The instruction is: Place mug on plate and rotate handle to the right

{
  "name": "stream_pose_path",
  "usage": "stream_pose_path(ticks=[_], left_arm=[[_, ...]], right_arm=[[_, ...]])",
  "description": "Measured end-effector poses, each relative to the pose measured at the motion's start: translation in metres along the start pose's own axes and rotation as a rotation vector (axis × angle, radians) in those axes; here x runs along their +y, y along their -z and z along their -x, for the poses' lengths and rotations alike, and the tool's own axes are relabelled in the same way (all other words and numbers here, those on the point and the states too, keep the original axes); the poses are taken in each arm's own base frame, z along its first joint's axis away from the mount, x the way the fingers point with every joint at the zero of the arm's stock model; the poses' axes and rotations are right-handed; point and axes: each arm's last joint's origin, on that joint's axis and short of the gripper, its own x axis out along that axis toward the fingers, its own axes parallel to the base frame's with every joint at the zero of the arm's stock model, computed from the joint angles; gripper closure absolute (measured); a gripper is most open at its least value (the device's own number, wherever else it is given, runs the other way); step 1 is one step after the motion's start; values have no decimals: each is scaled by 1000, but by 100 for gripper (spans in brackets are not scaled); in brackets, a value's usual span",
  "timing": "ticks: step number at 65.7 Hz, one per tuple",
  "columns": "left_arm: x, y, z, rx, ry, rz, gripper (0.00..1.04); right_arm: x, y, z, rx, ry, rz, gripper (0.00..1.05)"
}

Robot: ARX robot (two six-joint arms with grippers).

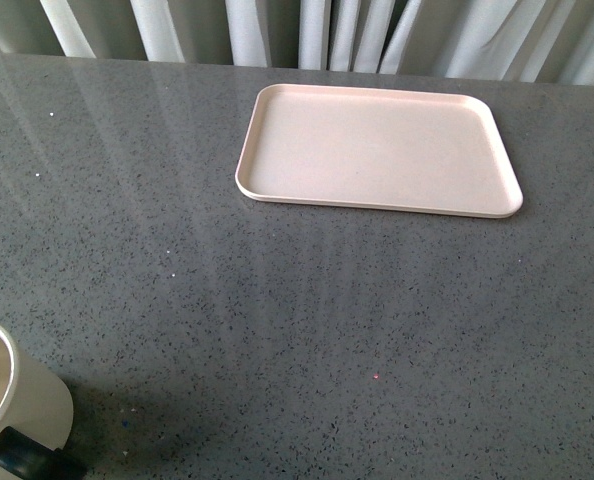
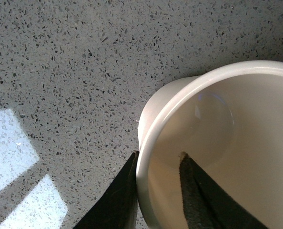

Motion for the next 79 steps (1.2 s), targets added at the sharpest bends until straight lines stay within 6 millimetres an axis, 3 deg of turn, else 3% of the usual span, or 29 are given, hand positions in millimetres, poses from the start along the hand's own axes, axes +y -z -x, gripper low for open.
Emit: stream_pose_path(ticks=[6,32,39,43,56,71,79], left_arm=[[-2,-1,0,-2,10,9,103],[-3,0,15,-18,-3,59,103],[-3,-9,24,-48,-16,103,103],[-6,-21,30,-83,-21,116,103],[-43,-104,46,-261,31,117,103],[-83,-180,11,-253,47,35,103],[-85,-199,-6,-244,15,51,103]], right_arm=[[0,0,0,0,0,0,9],[0,0,0,0,0,0,9],[0,0,0,0,0,0,9],[0,0,0,0,0,0,9],[0,0,0,0,0,0,9],[0,0,0,0,0,0,9],[0,0,0,0,0,0,9]])
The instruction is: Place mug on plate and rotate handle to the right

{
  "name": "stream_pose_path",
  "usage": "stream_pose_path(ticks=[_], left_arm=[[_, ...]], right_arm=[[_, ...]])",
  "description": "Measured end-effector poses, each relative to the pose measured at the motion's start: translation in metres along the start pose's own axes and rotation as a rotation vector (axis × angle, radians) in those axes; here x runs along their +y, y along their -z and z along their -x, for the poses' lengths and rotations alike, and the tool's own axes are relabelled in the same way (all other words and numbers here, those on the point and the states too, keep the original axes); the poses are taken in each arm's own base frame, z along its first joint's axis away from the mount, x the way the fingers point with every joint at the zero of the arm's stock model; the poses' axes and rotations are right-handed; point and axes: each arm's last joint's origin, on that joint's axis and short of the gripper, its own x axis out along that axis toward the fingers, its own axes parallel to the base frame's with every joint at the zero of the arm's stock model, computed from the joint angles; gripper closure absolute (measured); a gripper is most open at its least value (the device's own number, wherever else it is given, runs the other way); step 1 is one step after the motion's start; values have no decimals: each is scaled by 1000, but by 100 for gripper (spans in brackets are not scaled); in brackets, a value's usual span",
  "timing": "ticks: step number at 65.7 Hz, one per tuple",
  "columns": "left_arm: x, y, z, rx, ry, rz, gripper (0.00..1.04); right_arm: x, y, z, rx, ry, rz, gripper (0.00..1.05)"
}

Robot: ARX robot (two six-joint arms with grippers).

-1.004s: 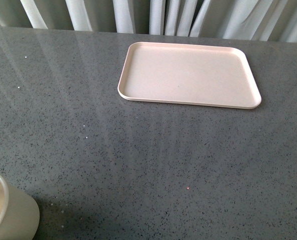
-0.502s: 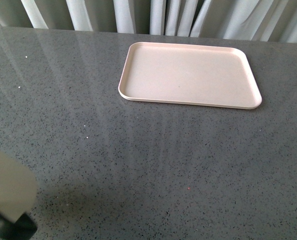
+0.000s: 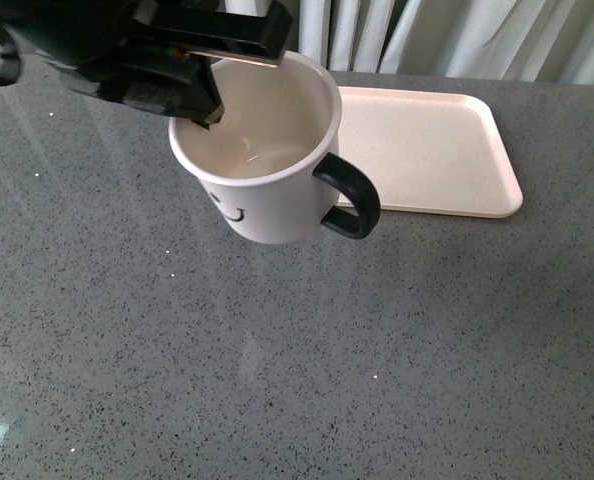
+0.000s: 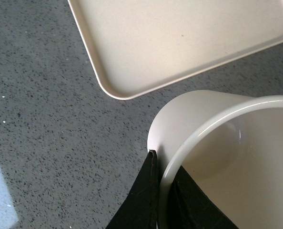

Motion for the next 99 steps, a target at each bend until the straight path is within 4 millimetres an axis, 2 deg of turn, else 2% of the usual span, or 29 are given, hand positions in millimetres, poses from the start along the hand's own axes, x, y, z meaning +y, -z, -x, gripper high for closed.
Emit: stream_pose_path(ticks=[6,42,48,61,73,84,99], left_arm=[[1,0,-5,11,-14,11,103],[1,0,-5,10,-15,19,103],[0,-4,-6,37,-86,75,103],[-1,-47,-22,-15,-91,101,103],[-2,-87,-53,28,-31,51,103],[3,-104,-86,125,-16,-20,103],[6,-124,-96,135,-20,-83,103]], right_arm=[[0,0,0,0,0,0,9],[0,0,0,0,0,0,9],[0,0,0,0,0,0,9],[0,0,0,0,0,0,9],[0,0,0,0,0,0,9],[0,0,0,0,0,0,9],[0,0,0,0,0,0,9]])
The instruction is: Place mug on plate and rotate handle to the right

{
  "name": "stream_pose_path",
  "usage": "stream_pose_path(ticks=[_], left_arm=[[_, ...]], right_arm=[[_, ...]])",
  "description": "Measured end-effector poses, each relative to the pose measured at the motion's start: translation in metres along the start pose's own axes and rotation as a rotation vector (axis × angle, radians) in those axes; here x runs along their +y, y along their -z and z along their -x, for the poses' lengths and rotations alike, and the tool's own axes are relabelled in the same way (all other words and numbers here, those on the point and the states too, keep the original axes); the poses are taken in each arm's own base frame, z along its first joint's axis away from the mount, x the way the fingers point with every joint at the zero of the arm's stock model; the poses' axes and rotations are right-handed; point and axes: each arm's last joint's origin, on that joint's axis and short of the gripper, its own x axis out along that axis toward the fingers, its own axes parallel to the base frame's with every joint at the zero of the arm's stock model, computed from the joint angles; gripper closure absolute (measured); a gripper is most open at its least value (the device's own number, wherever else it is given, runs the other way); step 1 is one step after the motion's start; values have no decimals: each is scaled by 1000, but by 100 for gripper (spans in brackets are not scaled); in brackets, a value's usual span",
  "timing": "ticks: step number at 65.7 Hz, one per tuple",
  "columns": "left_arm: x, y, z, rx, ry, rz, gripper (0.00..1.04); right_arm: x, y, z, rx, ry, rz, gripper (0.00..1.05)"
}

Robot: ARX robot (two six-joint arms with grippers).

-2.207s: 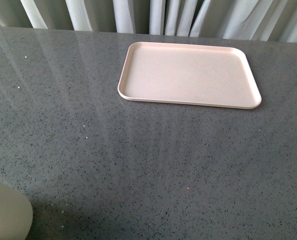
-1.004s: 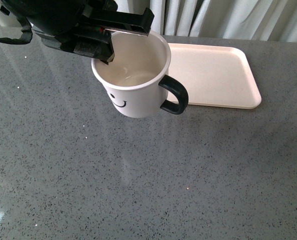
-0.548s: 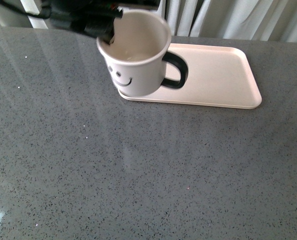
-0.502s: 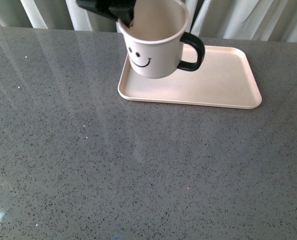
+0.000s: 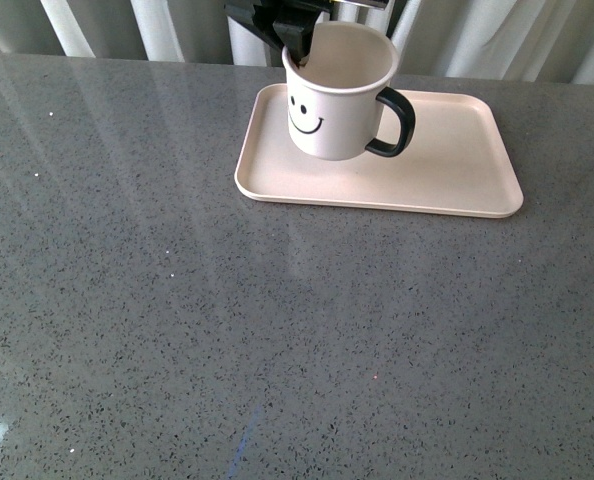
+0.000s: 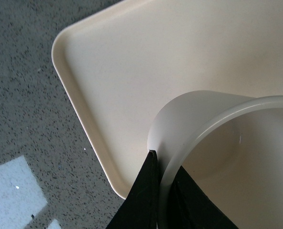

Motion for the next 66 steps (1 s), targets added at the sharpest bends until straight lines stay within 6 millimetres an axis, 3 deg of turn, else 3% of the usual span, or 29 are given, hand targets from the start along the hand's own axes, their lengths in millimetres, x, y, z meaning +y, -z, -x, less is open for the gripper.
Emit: stream_pose_path(ticks=[14,42,66], left_arm=[[2,-14,-6,-6,18,-7,103],[3,-6,-51,103,29,-9,103],[-11,-10,-49,79,56,-32,103]], right_arm=[[0,0,0,0,0,0,9],[0,0,0,0,0,0,9],[0,0,0,0,0,0,9]])
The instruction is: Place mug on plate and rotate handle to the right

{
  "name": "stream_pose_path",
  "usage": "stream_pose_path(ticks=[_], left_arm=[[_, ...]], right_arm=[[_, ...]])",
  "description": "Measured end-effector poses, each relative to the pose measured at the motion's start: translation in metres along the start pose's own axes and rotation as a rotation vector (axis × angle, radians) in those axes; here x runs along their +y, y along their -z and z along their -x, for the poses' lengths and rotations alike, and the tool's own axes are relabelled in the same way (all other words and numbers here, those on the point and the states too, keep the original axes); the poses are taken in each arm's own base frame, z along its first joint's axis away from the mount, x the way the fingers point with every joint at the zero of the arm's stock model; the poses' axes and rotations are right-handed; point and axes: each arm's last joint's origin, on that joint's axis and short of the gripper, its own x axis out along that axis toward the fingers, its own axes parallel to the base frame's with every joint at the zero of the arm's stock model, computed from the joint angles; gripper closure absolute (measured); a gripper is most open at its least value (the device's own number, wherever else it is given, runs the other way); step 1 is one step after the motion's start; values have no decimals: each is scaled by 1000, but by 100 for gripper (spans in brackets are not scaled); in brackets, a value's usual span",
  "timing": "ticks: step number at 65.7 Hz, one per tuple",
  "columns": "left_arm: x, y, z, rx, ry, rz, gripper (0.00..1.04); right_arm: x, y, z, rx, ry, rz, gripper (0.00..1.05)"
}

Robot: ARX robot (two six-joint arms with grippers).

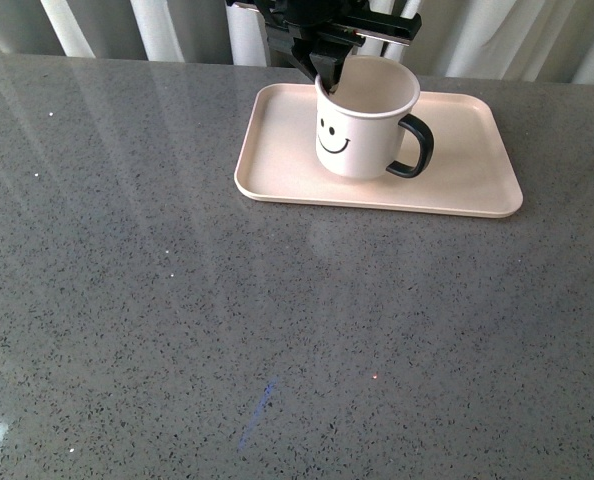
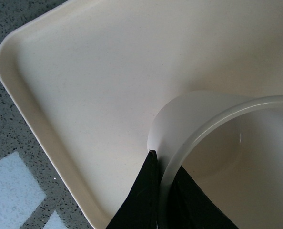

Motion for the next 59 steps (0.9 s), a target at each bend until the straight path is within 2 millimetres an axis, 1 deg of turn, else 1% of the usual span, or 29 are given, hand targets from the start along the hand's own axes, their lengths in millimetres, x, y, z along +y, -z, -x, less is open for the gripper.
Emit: stream_pose_path(ticks=[25,37,45,46,47,48,49,50,52,53,55,56,57,58,59], left_arm=[[-3,7,-19,37,14,7,103],[-9,6,-20,37,22,4,103],[-11,6,-21,37,24,6,103],[-11,6,-21,37,25,6,102],[-11,6,-21,37,26,8,98],[-11,6,-21,37,26,8,98],[-11,6,-22,38,28,8,94],[-11,6,-22,38,28,8,94],[-11,6,-22,36,32,11,87],[-11,6,-22,36,32,11,87],[-11,6,-23,35,36,13,80],[-11,6,-23,35,36,13,80],[-11,6,-23,34,35,13,76],[-11,6,-23,34,35,13,76],[-11,6,-23,31,41,15,72]], right_arm=[[0,0,0,0,0,0,9],[0,0,0,0,0,0,9],[0,0,0,0,0,0,9],[0,0,0,0,0,0,9],[0,0,0,0,0,0,9],[0,0,0,0,0,0,9],[0,0,0,0,0,0,9],[0,0,0,0,0,0,9],[0,0,0,0,0,0,9],[0,0,0,0,0,0,9],[0,0,0,0,0,0,9],[0,0,0,0,0,0,9],[0,0,0,0,0,0,9],[0,0,0,0,0,0,9],[0,0,0,0,0,0,9]])
